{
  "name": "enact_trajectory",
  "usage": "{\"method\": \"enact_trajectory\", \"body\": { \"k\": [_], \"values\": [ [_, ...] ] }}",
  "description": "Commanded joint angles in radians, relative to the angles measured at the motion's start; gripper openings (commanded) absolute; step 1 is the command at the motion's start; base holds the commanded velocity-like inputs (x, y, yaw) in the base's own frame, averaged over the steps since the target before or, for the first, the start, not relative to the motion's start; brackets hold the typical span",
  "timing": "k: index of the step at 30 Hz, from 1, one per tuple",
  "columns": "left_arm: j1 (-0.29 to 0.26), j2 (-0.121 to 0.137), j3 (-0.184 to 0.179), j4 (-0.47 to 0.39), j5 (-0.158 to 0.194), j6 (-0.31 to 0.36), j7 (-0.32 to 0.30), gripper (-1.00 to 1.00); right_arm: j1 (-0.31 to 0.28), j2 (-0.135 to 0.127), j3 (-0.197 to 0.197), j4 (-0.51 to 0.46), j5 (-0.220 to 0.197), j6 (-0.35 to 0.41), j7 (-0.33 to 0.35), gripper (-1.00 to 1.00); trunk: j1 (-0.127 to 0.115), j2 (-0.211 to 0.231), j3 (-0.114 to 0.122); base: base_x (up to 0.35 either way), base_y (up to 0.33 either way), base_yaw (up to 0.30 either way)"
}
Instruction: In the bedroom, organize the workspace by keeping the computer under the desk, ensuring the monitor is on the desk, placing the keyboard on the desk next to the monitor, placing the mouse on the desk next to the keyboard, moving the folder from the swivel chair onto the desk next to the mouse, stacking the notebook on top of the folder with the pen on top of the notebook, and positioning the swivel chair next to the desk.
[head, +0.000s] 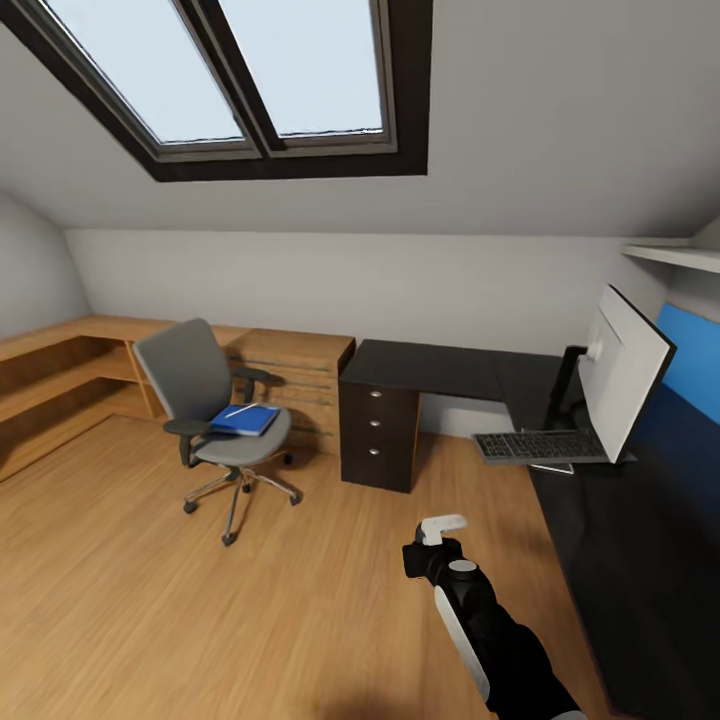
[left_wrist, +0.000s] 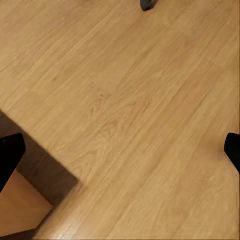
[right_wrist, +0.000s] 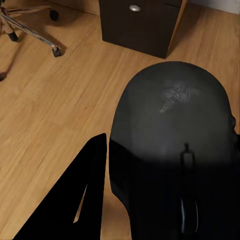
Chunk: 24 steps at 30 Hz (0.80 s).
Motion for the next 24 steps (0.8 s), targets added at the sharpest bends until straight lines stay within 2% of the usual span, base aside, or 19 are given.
{"method": "enact_trajectory", "body": {
  "k": [1, 10, 24],
  "values": [
    [-0.001, 0.000, 0.004, 0.001, -0.002, -0.003, 0.000, 1.00, -0.001, -0.001, 0.002, -0.001, -0.010, 0.004, -0.007, -1.00, -0.003, 0.007, 0.002, 0.327, 0.000, 0.000],
    [-0.001, 0.000, 0.004, 0.001, -0.002, -0.003, -0.001, 1.00, -0.001, -0.002, 0.002, -0.002, -0.010, 0.004, -0.007, -1.00, -0.038, 0.070, 0.030, 0.328, 0.009, 0.000],
    [-0.001, 0.000, 0.004, 0.001, -0.002, -0.003, -0.001, 1.00, -0.001, -0.002, 0.002, -0.004, -0.010, 0.004, -0.008, -1.00, -0.091, 0.168, 0.074, 0.328, 0.071, 0.000]
  ]
}}
